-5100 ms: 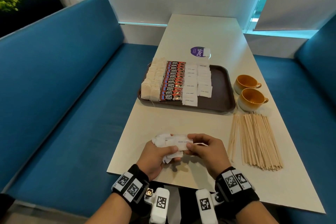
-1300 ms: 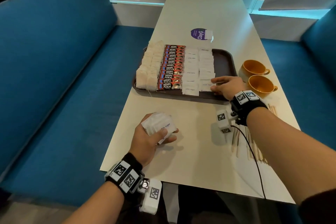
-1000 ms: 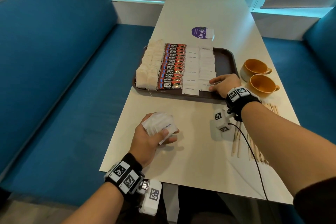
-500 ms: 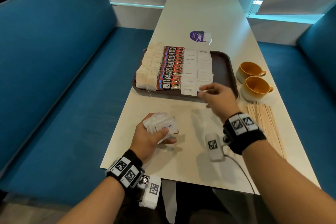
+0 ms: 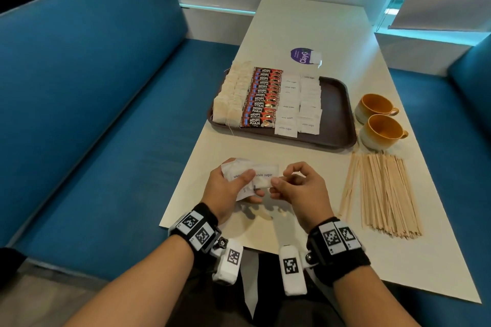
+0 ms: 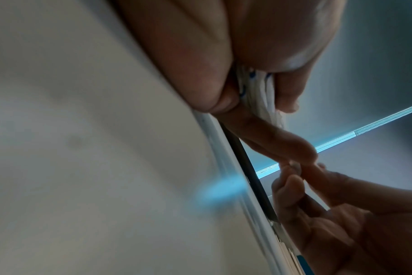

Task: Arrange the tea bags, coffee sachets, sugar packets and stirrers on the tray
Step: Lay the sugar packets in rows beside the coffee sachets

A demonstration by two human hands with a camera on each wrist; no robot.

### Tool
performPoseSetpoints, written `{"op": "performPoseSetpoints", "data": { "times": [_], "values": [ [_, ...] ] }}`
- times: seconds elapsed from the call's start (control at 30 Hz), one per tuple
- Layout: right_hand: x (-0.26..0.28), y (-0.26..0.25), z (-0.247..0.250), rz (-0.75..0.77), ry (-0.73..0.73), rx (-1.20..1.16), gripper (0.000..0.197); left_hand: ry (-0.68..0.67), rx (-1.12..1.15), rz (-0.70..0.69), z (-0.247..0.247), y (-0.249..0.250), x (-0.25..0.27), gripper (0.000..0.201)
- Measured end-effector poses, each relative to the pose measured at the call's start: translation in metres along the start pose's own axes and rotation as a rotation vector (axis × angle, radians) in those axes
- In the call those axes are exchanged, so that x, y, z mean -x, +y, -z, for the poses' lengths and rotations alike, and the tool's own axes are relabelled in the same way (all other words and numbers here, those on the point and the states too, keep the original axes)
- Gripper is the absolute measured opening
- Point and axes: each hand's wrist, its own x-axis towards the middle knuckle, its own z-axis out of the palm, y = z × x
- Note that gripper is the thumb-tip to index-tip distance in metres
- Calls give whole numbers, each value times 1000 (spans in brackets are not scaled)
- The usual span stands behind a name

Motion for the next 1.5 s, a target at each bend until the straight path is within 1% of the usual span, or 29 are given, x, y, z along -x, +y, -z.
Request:
{"op": "performPoseSetpoints", "data": {
  "times": [0.1, 0.17, 0.27, 0.47, 0.6, 0.67, 0.77, 0.87, 0.93, 1.0, 1.07, 1.2, 1.27, 1.33, 1.5],
  "values": [
    [-1, 4, -1, 33, 11, 17, 13, 9, -15, 5, -1, 0, 0, 26],
    [-1, 8, 0, 41, 19, 50, 10, -2, -60, 0, 0, 0, 1, 31],
    [0, 9, 2, 42, 35, 71, 12, -38, -104, -37, 4, -4, -1, 45],
    [-2, 6, 10, 49, 10, 121, 19, -28, -112, -49, 6, -6, -2, 38],
    [-5, 3, 10, 70, -32, 163, 24, -19, -70, -35, 2, -2, 0, 36],
    [-10, -5, 13, 96, -28, 168, 25, -23, -19, -18, 0, 2, 1, 37],
    [-30, -30, 30, 159, 58, 211, 27, -46, 41, -12, 1, 3, 0, 41],
    [-61, -58, 58, 195, 142, 264, 29, -86, 98, -26, 5, 1, -3, 43],
    [-82, -72, 74, 179, 194, 243, 27, -106, 116, -18, 6, 1, -5, 55],
    [-102, -79, 83, 134, 213, 233, 25, -104, 101, -12, 6, 0, -6, 64],
    [-120, -79, 88, 83, 201, 264, 25, -84, 67, -20, 5, -1, -6, 64],
    [-146, -72, 85, -2, 129, 358, 24, -66, 25, -27, 3, -2, -5, 54],
    [-152, -69, 81, -14, 118, 407, 23, -67, 21, -28, 3, -2, -4, 53],
    [-155, -66, 78, -7, 133, 484, 21, -65, 17, -30, 4, -3, -4, 52],
    [-165, -60, 77, 18, 209, 783, 18, -52, 31, -23, 3, -3, -5, 51]
  ]
}}
